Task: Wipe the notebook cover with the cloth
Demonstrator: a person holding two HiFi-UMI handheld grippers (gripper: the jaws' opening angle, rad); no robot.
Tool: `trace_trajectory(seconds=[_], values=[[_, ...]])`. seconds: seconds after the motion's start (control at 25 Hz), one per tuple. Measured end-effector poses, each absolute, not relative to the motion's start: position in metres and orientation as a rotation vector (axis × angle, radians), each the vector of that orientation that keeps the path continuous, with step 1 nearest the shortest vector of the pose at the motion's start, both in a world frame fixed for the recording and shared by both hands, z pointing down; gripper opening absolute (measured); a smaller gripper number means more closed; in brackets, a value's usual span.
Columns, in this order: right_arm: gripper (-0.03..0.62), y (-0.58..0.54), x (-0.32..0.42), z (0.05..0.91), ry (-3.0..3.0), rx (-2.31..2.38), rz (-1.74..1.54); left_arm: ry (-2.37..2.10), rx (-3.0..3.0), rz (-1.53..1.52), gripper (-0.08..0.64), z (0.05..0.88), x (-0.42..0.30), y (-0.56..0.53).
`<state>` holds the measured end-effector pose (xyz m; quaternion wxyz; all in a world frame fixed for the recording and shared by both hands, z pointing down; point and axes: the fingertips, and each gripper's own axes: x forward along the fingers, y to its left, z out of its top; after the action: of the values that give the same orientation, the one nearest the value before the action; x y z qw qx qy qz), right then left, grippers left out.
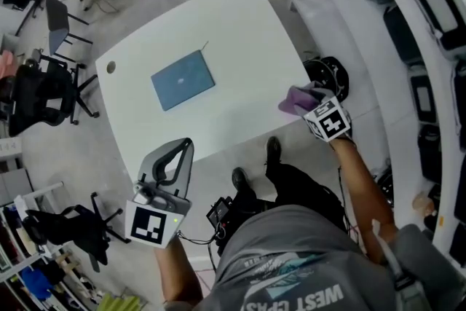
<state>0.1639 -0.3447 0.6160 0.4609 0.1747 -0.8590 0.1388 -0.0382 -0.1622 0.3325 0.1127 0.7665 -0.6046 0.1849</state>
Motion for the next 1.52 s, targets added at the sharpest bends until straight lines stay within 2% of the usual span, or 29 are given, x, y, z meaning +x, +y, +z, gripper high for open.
trace_trajectory(seconds=[0.44,0.52,0.68,0.8,1.16,1.52], values=[[0.251,-0.341,0.164,0.663,-2.043,0.359,0.381,-1.773,2.192,0.559,0.002,0.345,-0.037,-0.170],[0.222,-0.340,0.163,0.665,-2.041,0.342,0.364,-1.774,2.194,0.560,0.002,0.344,-0.037,-0.172],[0.105,-0.336,0.162,0.664,-2.042,0.304,0.312,-1.776,2.199,0.567,0.002,0.342,-0.036,-0.179],[0.069,-0.337,0.162,0.658,-2.054,0.300,0.319,-1.784,2.201,0.570,0.002,0.337,-0.036,-0.185],[0.061,-0.352,0.125,0.581,-2.290,0.384,0.274,-1.860,2.160,0.562,0.002,0.332,-0.057,-0.168],[0.061,-0.348,0.014,0.518,-2.425,0.325,0.157,-1.971,2.097,0.457,0.002,0.332,-0.118,-0.133]])
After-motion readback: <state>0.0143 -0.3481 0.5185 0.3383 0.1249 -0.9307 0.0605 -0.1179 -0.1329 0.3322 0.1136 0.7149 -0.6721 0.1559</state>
